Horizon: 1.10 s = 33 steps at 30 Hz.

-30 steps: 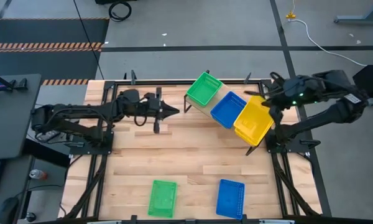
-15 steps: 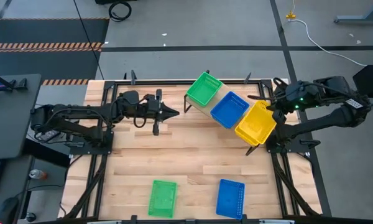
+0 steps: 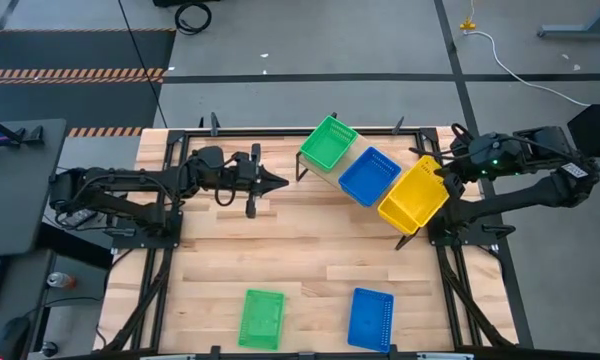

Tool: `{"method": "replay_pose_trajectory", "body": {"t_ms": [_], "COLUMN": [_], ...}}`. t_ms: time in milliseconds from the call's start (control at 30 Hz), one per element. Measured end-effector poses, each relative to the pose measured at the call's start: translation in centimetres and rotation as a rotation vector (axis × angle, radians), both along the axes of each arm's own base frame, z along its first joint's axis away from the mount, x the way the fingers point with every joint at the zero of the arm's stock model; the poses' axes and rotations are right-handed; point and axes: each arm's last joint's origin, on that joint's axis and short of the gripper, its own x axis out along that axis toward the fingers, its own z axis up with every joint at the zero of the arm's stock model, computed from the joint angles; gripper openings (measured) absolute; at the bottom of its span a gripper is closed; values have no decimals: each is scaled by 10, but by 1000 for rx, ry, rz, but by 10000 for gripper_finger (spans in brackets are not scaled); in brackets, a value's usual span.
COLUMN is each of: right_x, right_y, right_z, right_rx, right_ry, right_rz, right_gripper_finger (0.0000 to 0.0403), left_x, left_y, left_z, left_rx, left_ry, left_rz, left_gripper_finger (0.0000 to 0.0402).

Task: Stack baskets on shelf by color
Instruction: Stack the yellow bin on top of the yellow bins on the shelf

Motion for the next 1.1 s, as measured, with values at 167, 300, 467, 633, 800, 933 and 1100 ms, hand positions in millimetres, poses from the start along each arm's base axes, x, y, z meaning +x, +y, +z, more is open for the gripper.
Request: {"method": "replay_pose_trajectory", "body": {"t_ms": [167,300,467,633,800,933,1100], "right_x": [0,1,1,1,1,1,1], "right_y": [0,0,0,0,0,0,0], "right_z": [0,0,0,0,0,0,0], "right_rx": [-6,-11,-19,-18,-15,-7,-4], "right_ry": [4,13,14,13,11,6,5], "right_rz": [10,28,25,24,16,4,0], "right_gripper_finger": [17,24,32,59,99,127,148], "left_x": [0,0,0,0,0,0,0], "left_y": [0,0,0,0,0,0,0], "left_z": [0,0,0,0,0,0,0], "left_rx": [0,-1,-1,-2,-10,-14,-14], "left_ry": [0,0,0,0,1,0,0], "left_rz": [1,0,0,0,0,1,0], "left_gripper_finger": [13,18,17,13,21,20,14]}}
